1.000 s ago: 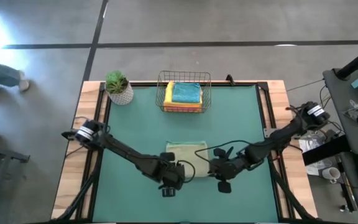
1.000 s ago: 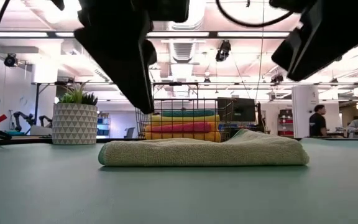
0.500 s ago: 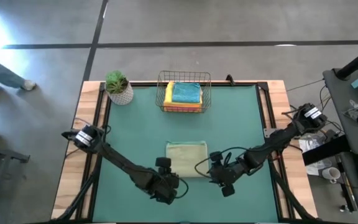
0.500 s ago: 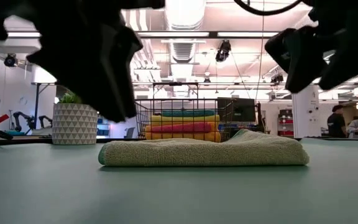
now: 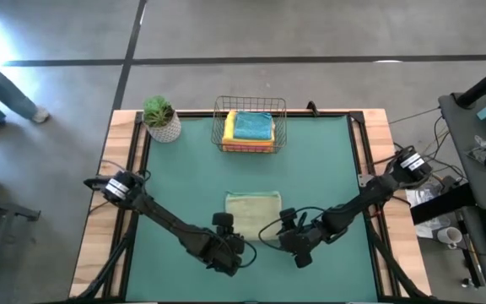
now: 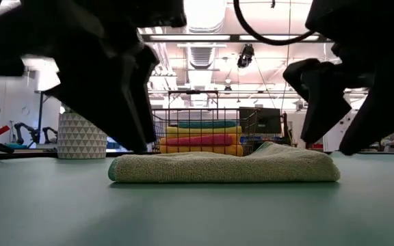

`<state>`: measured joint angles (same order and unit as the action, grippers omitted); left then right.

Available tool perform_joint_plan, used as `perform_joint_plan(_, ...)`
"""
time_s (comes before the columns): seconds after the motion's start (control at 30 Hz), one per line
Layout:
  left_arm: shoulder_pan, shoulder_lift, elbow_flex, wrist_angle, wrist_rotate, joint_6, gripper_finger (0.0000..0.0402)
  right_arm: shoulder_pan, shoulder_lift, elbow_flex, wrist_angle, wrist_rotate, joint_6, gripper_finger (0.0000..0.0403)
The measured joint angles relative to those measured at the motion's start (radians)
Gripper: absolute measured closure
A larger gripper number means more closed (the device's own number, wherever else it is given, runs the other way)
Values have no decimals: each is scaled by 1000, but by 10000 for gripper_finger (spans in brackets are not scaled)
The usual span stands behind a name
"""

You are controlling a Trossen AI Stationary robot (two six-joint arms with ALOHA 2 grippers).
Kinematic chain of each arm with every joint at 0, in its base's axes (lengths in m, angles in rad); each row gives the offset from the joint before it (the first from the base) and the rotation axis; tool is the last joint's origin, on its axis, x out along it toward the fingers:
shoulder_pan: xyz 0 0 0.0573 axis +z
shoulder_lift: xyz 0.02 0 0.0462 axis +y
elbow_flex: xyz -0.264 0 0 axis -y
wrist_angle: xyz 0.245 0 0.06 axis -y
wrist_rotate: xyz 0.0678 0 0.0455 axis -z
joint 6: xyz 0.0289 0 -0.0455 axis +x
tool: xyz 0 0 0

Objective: Fold microfiber towels
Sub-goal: Put the folded green microfiber towel into the wire basket

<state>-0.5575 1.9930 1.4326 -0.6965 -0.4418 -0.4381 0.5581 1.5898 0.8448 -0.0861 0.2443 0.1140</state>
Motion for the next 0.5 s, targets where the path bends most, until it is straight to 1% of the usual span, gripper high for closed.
perform_joint_plan(0.2, 1, 1, -53, 60, 19, -1, 246, 0, 39, 0, 5, 24, 0, 209)
perform_joint_plan(0.37, 5, 1, -70, 61, 11, 0, 246, -3, 50, 0, 1, 93, 52, 209)
perform_joint_plan(0.5, 15, 1, -108, 84, 4, -1, 246, -11, 49, 0, -5, 97, 59, 209)
